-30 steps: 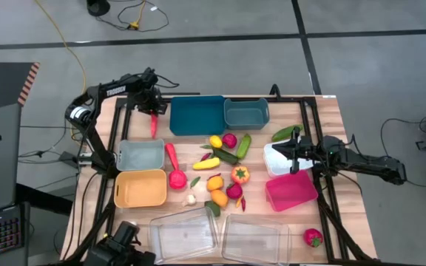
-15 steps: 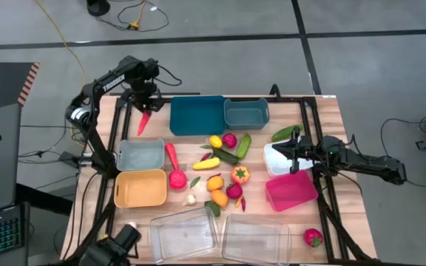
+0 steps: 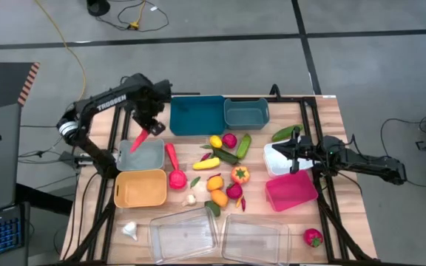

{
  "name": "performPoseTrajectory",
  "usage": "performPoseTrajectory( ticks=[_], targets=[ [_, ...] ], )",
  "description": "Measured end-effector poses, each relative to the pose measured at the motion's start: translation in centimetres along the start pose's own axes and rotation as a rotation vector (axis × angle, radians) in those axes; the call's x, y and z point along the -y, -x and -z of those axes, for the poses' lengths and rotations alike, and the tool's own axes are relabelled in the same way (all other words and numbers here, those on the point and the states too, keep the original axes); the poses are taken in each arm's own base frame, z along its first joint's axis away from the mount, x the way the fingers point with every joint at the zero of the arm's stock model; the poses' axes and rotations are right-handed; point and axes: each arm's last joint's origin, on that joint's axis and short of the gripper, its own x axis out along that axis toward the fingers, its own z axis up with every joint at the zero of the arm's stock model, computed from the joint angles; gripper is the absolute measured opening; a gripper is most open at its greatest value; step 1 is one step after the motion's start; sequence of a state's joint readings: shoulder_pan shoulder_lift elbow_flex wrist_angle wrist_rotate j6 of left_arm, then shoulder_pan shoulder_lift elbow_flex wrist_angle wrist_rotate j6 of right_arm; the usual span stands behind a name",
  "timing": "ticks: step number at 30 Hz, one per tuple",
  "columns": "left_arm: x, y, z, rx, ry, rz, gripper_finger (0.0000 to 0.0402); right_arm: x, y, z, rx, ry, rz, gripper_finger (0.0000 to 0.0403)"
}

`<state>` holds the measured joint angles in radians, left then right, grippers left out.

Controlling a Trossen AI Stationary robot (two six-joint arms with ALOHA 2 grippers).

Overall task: Sort produce into baskets
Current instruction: Put the red chili pepper into the gray bin

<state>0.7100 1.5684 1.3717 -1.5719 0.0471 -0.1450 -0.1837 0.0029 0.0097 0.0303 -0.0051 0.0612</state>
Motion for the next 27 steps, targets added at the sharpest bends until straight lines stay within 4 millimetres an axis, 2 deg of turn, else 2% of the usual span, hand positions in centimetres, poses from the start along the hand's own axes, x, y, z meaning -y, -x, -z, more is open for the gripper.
performPoseTrajectory(
  ticks=[7,14,23,27],
  targets=[
    [2.1,-3.0,2.8,-0.097,-0.057,-0.048,0.0122,0.0,0.0,0.0,0.0,0.0,0.0,0.0044],
    [2.5,-5.6,3.5,-0.197,-0.111,-0.085,0.0122,0.0,0.0,0.0,0.0,0.0,0.0,0.0044],
    [2.5,-6.6,3.4,-0.189,-0.105,-0.083,0.0122,0.0,0.0,0.0,0.0,0.0,-0.001,0.0044],
    [2.5,-6.7,3.2,-0.173,-0.105,-0.079,0.014,0.0,0.0,0.0,0.0,0.0,-0.001,0.0044]
  ],
)
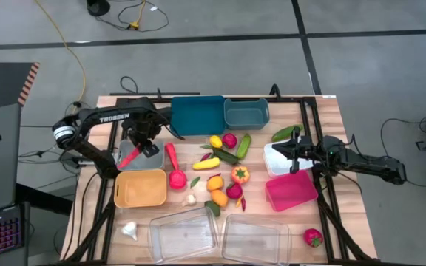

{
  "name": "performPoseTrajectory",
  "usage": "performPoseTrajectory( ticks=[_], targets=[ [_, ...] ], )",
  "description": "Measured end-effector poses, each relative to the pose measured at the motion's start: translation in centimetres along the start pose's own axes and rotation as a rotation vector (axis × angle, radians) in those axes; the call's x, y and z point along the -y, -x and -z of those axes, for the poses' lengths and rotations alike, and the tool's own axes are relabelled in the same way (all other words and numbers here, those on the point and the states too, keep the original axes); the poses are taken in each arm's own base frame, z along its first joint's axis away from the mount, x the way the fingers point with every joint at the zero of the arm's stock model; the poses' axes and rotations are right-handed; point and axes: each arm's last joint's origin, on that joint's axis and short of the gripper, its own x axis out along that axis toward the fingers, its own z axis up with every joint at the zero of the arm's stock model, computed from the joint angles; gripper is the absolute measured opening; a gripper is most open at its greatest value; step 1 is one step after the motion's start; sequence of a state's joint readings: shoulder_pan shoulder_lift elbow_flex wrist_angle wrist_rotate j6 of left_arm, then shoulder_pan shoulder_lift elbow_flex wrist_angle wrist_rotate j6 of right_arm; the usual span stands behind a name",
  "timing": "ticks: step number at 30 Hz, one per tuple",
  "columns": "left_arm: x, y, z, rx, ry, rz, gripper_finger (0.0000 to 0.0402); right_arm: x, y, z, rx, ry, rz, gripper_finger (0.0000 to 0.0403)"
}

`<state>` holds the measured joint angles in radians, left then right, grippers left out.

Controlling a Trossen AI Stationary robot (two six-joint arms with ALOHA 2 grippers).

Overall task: Sort produce into baskets
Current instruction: Put the red chili pepper into the gray bin, then put the yellow corn into the dark green bin

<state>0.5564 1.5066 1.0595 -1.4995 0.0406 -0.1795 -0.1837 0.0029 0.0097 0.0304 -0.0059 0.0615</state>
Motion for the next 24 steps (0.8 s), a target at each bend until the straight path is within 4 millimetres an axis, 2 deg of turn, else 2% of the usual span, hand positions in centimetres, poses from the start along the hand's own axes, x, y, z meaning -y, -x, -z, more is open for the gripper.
performPoseTrajectory(
  ticks=[12,18,24],
  targets=[
    [0.0,0.0,-0.2,0.022,0.006,0.007,0.0238,0.0,0.0,0.0,0.0,0.0,0.0,0.0044],
    [0.1,0.8,-0.3,0.042,-0.012,0.015,0.0242,0.0,0.0,0.0,0.0,0.0,-0.001,0.0044],
    [0.3,3.6,-0.7,0.156,-0.008,0.036,0.0232,0.0,0.0,0.0,0.0,0.0,-0.001,0.0044]
  ],
)
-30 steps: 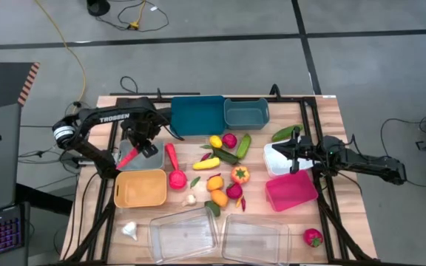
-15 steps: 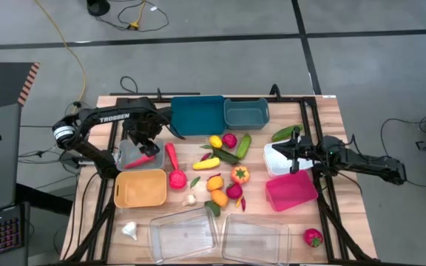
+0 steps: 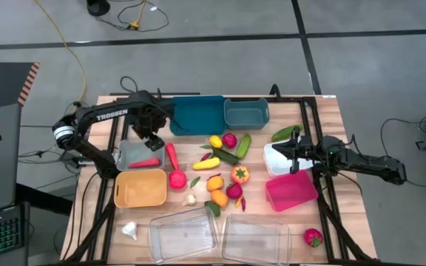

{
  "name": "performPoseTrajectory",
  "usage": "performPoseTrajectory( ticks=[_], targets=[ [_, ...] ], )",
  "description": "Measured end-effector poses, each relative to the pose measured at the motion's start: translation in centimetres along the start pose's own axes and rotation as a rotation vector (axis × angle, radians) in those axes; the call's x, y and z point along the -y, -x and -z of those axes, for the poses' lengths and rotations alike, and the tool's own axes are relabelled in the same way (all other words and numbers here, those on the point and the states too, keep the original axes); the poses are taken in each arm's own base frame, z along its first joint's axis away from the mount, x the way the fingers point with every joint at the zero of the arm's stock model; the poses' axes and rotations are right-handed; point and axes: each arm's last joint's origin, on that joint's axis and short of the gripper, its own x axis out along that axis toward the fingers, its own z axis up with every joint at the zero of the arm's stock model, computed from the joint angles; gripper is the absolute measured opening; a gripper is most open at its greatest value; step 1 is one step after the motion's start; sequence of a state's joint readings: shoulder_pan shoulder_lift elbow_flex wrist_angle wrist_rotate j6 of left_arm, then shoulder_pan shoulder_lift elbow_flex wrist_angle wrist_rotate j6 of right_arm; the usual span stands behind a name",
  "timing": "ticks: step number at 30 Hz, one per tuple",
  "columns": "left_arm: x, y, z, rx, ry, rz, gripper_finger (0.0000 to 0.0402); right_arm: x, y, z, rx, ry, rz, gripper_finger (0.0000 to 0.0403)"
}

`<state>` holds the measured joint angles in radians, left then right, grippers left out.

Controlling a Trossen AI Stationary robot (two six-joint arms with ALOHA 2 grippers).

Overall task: Sort produce into baskets
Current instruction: Put the yellow corn into the dark green bin

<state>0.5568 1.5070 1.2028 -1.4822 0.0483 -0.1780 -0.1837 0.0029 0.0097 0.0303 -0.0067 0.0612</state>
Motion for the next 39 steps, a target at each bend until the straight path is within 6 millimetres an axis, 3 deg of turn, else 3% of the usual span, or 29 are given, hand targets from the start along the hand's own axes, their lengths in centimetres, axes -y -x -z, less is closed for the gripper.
performPoseTrajectory(
  ticks=[6,11,18,39],
  targets=[
    [0.4,2.9,-1.3,0.189,0.039,0.048,0.0229,0.0,0.0,0.0,0.0,0.0,0.0,0.0044],
    [1.1,4.2,-2.5,0.341,0.016,0.134,0.0229,0.0,0.0,0.0,0.0,0.0,0.0,0.0044],
    [2.9,4.6,-3.1,0.448,-0.078,0.173,0.0229,0.0,0.0,0.0,0.0,0.0,0.0,0.0044],
    [6.9,4.5,-2.2,0.481,-0.217,0.184,0.0229,0.0,0.0,0.0,0.0,0.0,0.006,0.0044]
  ],
)
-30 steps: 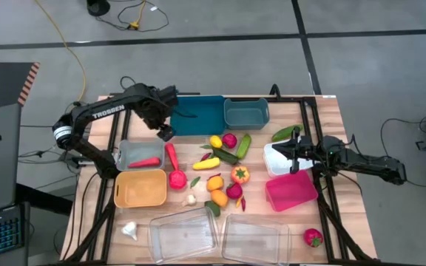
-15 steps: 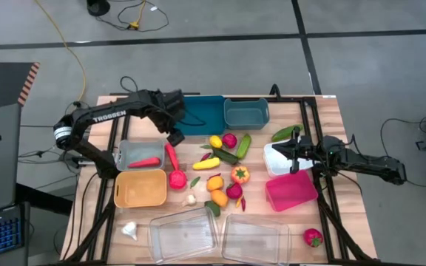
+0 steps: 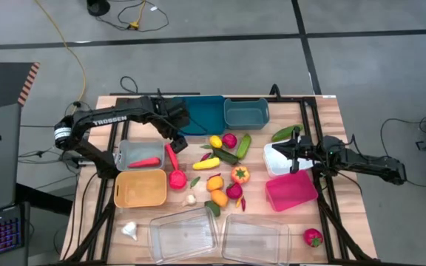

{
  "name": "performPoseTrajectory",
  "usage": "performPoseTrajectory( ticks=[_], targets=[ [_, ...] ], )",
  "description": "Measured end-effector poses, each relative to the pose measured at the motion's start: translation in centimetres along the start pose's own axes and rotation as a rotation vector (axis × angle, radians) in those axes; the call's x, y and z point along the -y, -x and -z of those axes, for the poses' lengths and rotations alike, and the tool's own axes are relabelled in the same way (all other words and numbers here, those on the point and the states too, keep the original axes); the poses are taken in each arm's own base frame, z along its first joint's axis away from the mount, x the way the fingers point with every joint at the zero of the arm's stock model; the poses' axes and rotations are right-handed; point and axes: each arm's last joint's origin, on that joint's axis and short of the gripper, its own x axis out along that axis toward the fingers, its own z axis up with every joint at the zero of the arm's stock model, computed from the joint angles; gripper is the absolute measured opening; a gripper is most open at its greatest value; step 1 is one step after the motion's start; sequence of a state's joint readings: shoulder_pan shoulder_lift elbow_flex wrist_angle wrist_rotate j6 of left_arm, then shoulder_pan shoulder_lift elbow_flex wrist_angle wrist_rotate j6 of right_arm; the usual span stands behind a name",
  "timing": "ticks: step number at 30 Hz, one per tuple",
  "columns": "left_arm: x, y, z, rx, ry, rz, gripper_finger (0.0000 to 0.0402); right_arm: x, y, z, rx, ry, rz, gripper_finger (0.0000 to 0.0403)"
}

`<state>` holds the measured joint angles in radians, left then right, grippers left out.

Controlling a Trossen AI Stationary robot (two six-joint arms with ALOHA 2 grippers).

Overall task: Sort produce into baskets
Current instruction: Put the yellow corn into the dark green bin

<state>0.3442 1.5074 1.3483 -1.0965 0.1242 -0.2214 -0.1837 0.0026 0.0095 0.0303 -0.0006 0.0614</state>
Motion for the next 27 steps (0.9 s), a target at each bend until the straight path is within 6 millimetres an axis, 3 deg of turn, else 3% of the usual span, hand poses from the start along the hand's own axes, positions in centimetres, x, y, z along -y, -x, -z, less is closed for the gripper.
performPoseTrajectory(
  ticks=[17,27],
  targets=[
    [5.7,-1.1,-0.9,0.246,-0.21,-0.005,0.0229,0.0,0.0,0.0,0.0,0.0,0.001,0.0044],
    [6.9,-7.9,-1.8,0.069,-0.192,-0.022,0.0229,0.0,0.0,0.0,0.0,-0.001,0.002,0.0044]
  ],
)
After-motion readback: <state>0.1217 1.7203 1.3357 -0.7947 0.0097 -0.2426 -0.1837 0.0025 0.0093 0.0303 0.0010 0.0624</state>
